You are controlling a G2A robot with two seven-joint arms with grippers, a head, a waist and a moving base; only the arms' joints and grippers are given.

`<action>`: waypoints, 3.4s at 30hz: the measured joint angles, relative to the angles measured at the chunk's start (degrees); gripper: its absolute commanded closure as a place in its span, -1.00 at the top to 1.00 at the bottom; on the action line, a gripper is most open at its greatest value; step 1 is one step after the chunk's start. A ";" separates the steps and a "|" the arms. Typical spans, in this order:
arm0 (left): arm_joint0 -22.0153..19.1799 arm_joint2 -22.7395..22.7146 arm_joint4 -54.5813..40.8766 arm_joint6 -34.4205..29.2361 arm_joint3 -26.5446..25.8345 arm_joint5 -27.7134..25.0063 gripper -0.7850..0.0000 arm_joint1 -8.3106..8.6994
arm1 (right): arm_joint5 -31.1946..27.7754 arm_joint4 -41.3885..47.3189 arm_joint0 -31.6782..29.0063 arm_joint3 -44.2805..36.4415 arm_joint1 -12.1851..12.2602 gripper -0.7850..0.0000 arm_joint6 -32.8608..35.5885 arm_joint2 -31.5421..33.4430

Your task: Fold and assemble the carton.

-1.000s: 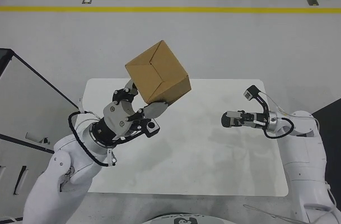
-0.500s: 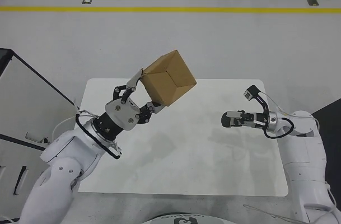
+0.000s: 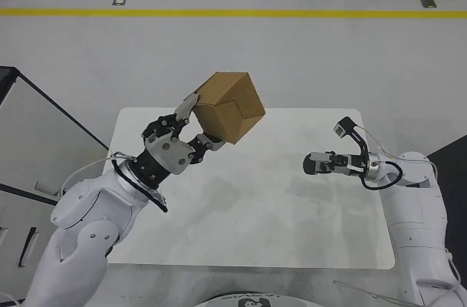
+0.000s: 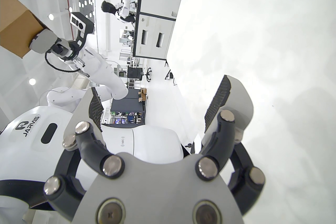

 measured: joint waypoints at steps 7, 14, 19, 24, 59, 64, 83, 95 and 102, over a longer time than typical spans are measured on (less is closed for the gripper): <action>-3.29 1.91 5.61 3.03 0.01 2.80 -1.00 -0.28 | 0.00 0.00 0.00 0.00 0.00 1.00 0.00 0.00; -5.07 3.25 6.98 4.41 0.01 3.08 -1.00 -0.73 | 0.00 0.00 0.00 0.00 0.00 1.00 0.00 0.00; -5.13 4.16 5.67 -0.58 0.01 0.81 -1.00 -1.06 | 0.00 0.00 0.00 0.00 0.00 1.00 0.00 0.00; -2.66 4.09 2.54 -10.68 0.73 -1.24 -1.00 -1.12 | 0.00 0.00 0.00 0.00 0.00 1.00 0.00 0.00; -6.19 11.78 -12.93 -39.12 17.66 -1.86 -1.00 -3.31 | 0.00 0.00 0.00 0.00 0.00 1.00 0.00 0.00; -6.92 8.55 4.96 -32.56 12.88 -12.65 -1.00 -3.05 | 0.00 0.00 0.00 0.00 0.00 1.00 0.00 0.00; -8.44 5.24 44.34 -37.12 10.91 -30.47 -1.00 -2.27 | 0.00 0.00 0.00 0.00 0.00 1.00 0.00 0.00; -11.82 5.26 77.32 -30.62 14.58 -59.92 -1.00 -2.65 | 0.00 0.00 0.00 0.00 0.00 1.00 0.00 0.00; -11.92 5.07 77.59 -30.89 14.46 -59.67 -1.00 -2.61 | 0.00 0.00 0.00 0.00 0.00 1.00 0.00 0.00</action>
